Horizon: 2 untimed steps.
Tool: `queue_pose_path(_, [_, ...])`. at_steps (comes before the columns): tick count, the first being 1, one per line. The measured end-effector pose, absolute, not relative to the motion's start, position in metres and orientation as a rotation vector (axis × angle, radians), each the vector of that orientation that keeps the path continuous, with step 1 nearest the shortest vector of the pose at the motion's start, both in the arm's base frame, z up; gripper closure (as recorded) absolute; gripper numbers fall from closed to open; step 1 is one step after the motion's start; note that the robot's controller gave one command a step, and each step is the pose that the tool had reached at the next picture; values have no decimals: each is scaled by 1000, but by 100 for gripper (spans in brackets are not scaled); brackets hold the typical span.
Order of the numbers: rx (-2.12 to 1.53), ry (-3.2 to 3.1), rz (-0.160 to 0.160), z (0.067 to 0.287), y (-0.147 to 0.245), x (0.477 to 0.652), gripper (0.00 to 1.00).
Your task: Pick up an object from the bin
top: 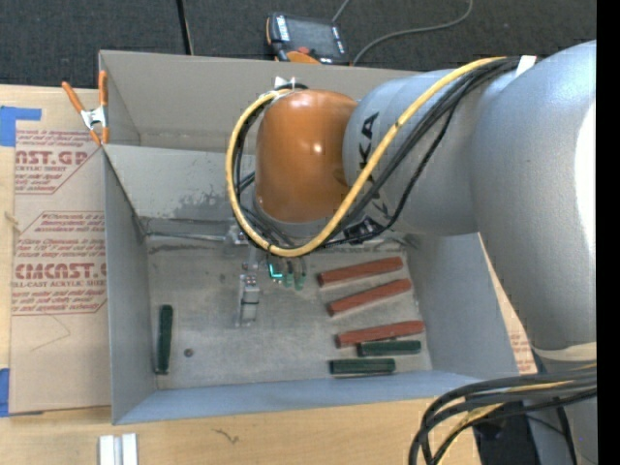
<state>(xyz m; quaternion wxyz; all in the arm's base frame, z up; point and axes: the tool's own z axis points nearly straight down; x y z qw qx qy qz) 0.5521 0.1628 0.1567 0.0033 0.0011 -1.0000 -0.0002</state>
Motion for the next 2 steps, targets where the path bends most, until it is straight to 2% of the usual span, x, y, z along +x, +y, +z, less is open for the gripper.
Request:
queue_pose_path(1, [301,-3130,4,153,39,591,0])
queue_pose_path(2, [87,-3135,2,66,-39,569,0])
